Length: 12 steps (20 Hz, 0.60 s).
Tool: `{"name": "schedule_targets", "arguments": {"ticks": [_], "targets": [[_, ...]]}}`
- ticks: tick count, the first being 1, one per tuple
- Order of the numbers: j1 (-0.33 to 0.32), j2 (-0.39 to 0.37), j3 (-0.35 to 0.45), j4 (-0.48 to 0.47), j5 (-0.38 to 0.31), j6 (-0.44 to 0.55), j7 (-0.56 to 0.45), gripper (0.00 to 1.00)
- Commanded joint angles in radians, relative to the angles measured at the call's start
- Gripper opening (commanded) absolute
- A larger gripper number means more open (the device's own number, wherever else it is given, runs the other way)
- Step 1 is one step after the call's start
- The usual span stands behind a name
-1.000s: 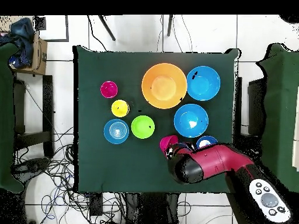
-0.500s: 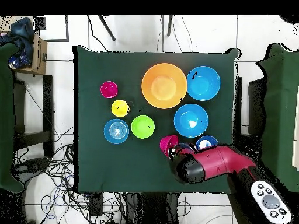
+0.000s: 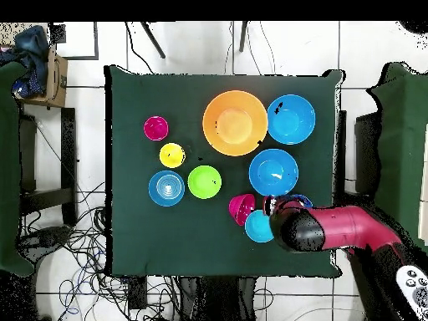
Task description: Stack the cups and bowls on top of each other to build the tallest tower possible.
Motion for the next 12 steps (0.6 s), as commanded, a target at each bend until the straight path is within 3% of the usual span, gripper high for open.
{"name": "schedule_targets", "arguments": {"ticks": [1, 12], "targets": [[-0.008, 0.109, 0.049, -0.16, 0.033, 0.137, -0.153, 1.0], [0.0, 0.243, 0.022, -0.367, -0.003, 0.163, -0.163, 1.0]]}}
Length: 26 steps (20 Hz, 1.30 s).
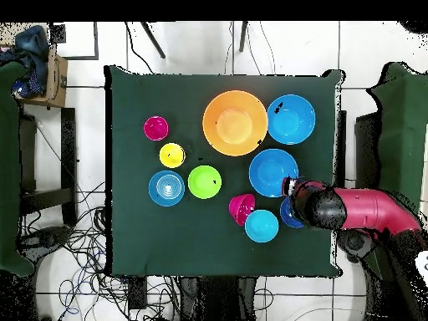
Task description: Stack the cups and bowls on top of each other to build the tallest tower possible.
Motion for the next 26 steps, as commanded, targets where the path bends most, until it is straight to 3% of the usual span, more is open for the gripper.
{"name": "schedule_targets", "arguments": {"ticks": [1, 16, 26], "targets": [[0.028, 0.148, 0.019, -0.203, -0.025, 0.106, -0.166, 1.0], [0.002, 0.268, 0.018, -0.37, -0.044, 0.107, -0.228, 1.0], [0.014, 0.313, 0.011, -0.427, -0.052, 0.071, -0.197, 1.0]]}}
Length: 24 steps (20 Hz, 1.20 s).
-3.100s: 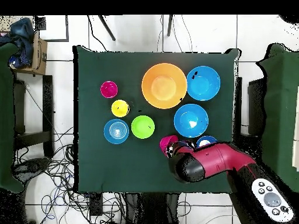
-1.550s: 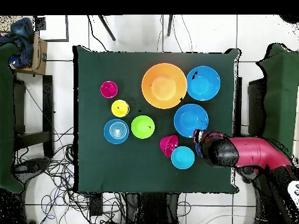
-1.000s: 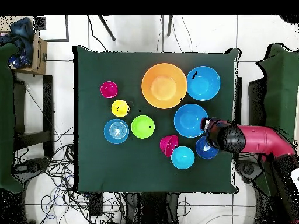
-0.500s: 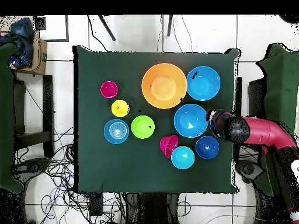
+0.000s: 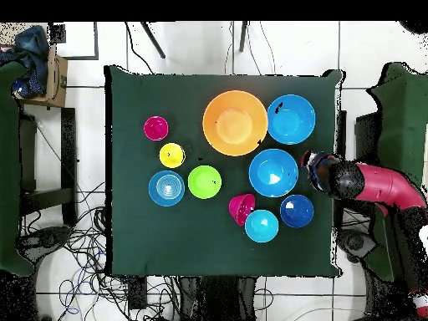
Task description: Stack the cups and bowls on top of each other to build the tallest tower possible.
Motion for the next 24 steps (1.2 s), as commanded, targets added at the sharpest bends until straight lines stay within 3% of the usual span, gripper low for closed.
{"name": "schedule_targets", "arguments": {"ticks": [1, 9, 24], "targets": [[0.032, 0.062, 0.011, -0.097, -0.051, 0.049, -0.196, 1.0], [0.061, 0.073, 0.001, -0.127, -0.036, 0.081, -0.174, 1.0], [0.083, 0.103, -0.023, -0.144, -0.055, 0.03, -0.146, 1.0]]}}
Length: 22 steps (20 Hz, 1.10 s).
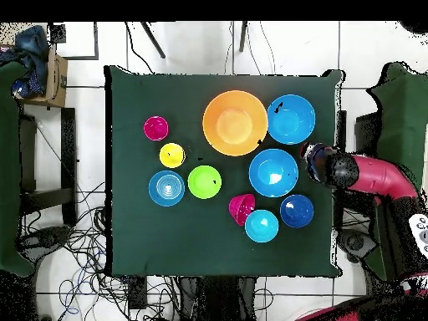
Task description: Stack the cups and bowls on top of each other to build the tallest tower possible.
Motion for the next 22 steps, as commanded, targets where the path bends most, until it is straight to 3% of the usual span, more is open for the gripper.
{"name": "schedule_targets", "arguments": {"ticks": [1, 10, 22], "targets": [[0.042, 0.009, -0.012, -0.031, -0.042, 0.046, -0.158, 1.0], [-0.027, -0.123, 0.039, 0.123, 0.032, 0.134, -0.25, 1.0], [-0.054, -0.159, 0.074, 0.141, 0.073, 0.216, -0.292, 1.0]]}}
